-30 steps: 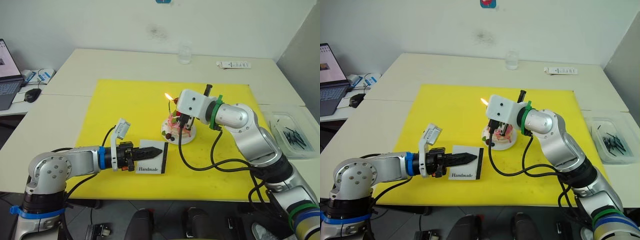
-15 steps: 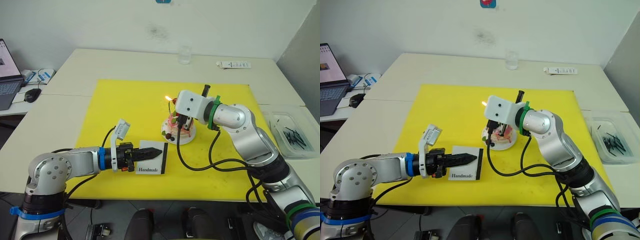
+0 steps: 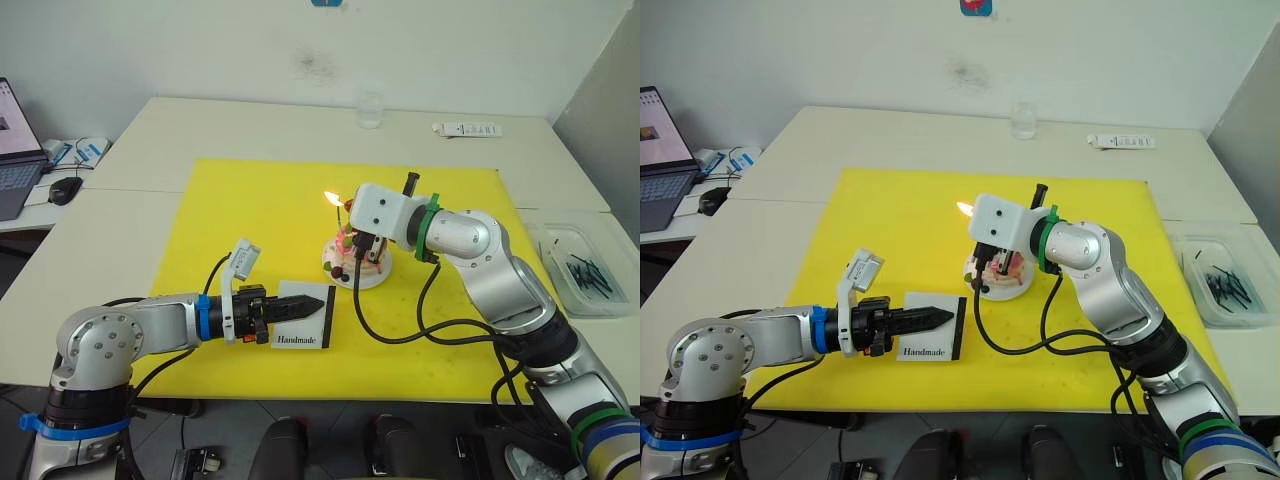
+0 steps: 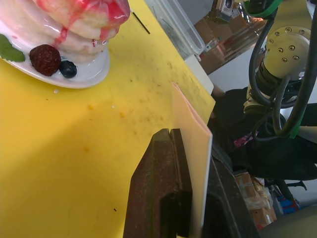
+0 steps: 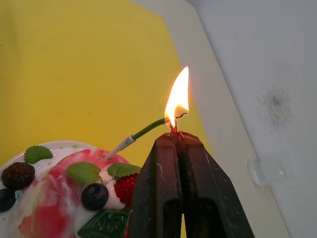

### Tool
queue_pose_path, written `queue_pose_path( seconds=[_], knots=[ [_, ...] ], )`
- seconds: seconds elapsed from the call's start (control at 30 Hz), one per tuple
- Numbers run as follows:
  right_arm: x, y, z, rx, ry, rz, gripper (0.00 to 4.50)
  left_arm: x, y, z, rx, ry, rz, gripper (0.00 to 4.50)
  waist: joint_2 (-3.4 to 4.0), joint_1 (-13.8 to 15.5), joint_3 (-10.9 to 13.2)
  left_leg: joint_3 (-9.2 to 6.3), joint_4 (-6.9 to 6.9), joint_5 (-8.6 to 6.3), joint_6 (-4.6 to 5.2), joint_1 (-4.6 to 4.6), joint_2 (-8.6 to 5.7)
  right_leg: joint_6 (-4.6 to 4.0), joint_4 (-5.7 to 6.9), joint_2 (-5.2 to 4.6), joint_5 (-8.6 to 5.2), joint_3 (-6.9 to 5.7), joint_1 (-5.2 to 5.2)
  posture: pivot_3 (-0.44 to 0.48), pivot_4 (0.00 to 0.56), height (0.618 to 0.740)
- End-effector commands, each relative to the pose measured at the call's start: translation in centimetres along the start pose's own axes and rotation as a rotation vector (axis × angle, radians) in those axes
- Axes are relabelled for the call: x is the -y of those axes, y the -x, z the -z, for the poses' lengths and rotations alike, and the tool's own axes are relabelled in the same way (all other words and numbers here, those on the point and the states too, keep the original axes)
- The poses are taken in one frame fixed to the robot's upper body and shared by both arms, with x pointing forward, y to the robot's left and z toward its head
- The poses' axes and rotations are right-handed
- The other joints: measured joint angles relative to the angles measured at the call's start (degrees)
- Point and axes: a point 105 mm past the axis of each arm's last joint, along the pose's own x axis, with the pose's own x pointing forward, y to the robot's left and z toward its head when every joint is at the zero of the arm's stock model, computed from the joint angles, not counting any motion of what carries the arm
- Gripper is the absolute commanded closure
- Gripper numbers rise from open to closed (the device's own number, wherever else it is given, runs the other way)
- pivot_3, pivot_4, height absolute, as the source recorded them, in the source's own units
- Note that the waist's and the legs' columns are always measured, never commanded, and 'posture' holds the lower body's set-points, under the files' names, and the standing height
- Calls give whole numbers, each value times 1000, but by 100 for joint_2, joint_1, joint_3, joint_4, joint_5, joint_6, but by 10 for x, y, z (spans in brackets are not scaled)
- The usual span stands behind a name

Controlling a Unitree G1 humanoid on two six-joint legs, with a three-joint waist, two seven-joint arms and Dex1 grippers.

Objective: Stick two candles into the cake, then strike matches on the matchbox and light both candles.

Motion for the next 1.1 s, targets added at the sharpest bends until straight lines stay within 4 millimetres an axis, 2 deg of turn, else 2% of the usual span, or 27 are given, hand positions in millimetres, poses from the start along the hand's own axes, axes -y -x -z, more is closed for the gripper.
queue_pose_path(
  seconds=[0.03,0.33,0.4,0.57,0.7,0.83,0.9,1.0,1.1],
  knots=[
    [4,3,-6,19,26,21,4473,7,2,-6,21,-36,18,4500,0,0,0,0,0,0,0,0,0,0,0,0,0,0,0,0,150,738],
    [4,4,-7,24,19,17,4473,7,2,-6,22,-37,19,4500,0,0,0,0,0,0,0,0,0,0,0,0,0,0,0,0,150,738],
    [9,7,-10,35,9,35,4473,7,1,-6,21,-37,19,4500,0,0,0,0,0,0,0,0,0,0,0,0,0,0,0,0,150,738],
    [41,27,-21,66,-59,159,4473,7,1,-6,21,-37,23,4500,0,3,0,-1,0,0,0,-1,0,0,-1,0,0,0,0,0,150,738],
    [65,47,-21,65,-122,253,4473,9,0,-6,14,-34,40,4500,0,4,0,0,0,0,0,0,0,0,0,-1,0,0,0,0,150,738],
    [88,78,3,-12,-181,365,4473,12,-3,-6,6,-33,62,4500,0,26,0,-1,-1,0,0,-1,-2,-2,-1,-1,1,-3,0,0,150,738],
    [97,106,35,-121,-225,440,4473,14,-5,-6,4,-31,74,4500,-1,60,0,1,-1,0,0,-2,-5,-2,-6,-4,1,-2,1,0,150,738],
    [102,140,69,-243,-268,523,4473,15,-7,-5,3,-26,85,4500,-1,122,0,6,-3,-1,0,-3,-9,-1,-16,-9,0,1,5,0,150,738],
    [97,172,101,-355,-316,581,4473,17,-9,-4,2,-20,99,4500,1,136,0,11,-4,-1,1,-4,-11,1,-14,-9,-1,7,2,0,150,738]
  ],
)
